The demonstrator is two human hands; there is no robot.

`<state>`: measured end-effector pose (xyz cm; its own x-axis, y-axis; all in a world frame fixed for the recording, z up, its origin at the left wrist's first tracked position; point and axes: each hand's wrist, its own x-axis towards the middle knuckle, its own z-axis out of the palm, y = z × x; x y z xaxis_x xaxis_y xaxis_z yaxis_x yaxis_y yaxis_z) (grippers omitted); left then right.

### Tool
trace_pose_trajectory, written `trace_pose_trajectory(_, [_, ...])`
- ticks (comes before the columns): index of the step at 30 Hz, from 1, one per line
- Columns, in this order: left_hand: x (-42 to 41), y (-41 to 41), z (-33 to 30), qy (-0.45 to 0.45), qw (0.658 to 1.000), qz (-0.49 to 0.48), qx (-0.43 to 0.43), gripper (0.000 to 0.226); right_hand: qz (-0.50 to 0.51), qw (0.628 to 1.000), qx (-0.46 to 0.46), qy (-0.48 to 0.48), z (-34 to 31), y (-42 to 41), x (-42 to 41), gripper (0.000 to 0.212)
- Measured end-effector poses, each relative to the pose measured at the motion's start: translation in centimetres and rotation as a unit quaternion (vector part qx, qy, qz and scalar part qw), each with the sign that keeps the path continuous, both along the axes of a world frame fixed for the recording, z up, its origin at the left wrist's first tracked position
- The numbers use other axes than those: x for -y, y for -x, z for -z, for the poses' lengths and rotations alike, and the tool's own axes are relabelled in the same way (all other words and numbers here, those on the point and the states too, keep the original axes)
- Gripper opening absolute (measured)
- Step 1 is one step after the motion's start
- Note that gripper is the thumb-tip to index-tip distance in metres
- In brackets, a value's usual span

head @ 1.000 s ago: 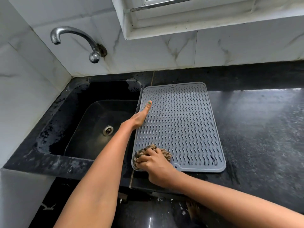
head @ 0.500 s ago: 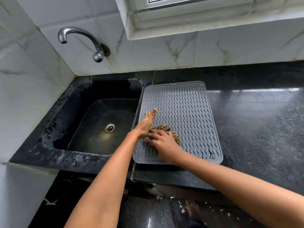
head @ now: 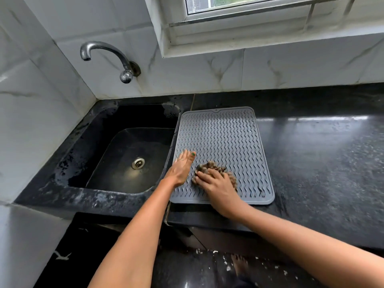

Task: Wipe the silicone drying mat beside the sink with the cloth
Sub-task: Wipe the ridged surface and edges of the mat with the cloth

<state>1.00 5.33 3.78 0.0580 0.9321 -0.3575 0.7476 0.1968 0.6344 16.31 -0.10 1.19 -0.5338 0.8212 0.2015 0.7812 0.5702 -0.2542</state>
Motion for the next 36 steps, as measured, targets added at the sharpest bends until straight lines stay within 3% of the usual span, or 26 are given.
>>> trace_pose_trajectory(3, [-0.3,0.1,0.1,0.01,0.998,0.036,-0.041,0.068,-0.033,0.997,0.01,-0.064,1.5,-1.1,3.3,0.05])
trace_pose_trajectory(6, [-0.3,0.2,-0.1,0.011,0.997,0.044,-0.058,0.067,-0.036,0.998,0.013,-0.047,1.4,-2.1,5.0,0.047])
trace_pose_trajectory(10, [-0.6,0.2,0.3,0.007,0.993,0.066,-0.094,0.07,-0.039,0.997,0.023,0.059,-0.2,-2.5,4.9,0.039])
trace_pose_trajectory(12, [-1.1,0.4,0.6,0.001,0.987,0.079,-0.143,0.074,-0.014,0.977,-0.075,0.2,-2.1,-3.2,3.4,0.044])
trace_pose_trajectory(14, [-1.5,0.5,0.7,-0.019,0.979,0.072,-0.191,0.07,0.058,0.866,-0.275,0.412,-4.7,-3.8,1.3,0.044])
trace_pose_trajectory(17, [-1.3,-0.2,-0.4,-0.056,0.985,-0.017,-0.161,0.058,0.163,0.694,-0.5,0.492,-6.8,-5.0,-1.6,0.041])
trace_pose_trajectory(20, [-1.5,-1.4,-2.7,0.013,0.992,-0.052,0.116,0.075,0.156,0.541,-0.621,0.545,-7.6,-5.9,-3.1,0.036])
trace_pose_trajectory(22, [-1.2,-2.3,-4.4,0.092,0.959,-0.023,0.266,0.074,0.154,0.492,-0.64,0.57,-8.0,-6.2,-3.8,0.04])
trace_pose_trajectory(24, [-1.2,-2.9,-5.7,0.112,0.937,-0.01,0.331,0.062,0.158,0.485,-0.646,0.568,-8.2,-6.2,-4.4,0.035])
trace_pose_trajectory(27, [-1.5,-3.7,-6.5,0.067,0.944,-0.038,0.32,0.038,0.178,0.506,-0.631,0.561,-8.0,-6.3,-5.3,0.034])
trace_pose_trajectory(33, [-2.7,-4.1,-6.1,-0.037,0.937,-0.088,0.337,0.024,0.207,0.622,-0.59,0.471,-8.1,-7.4,-6.3,0.022])
trace_pose_trajectory(36, [-3.2,-4.7,-6.6,-0.055,0.928,-0.114,0.349,0.01,0.164,0.724,-0.527,0.415,-8.7,-7.9,-6.2,0.024])
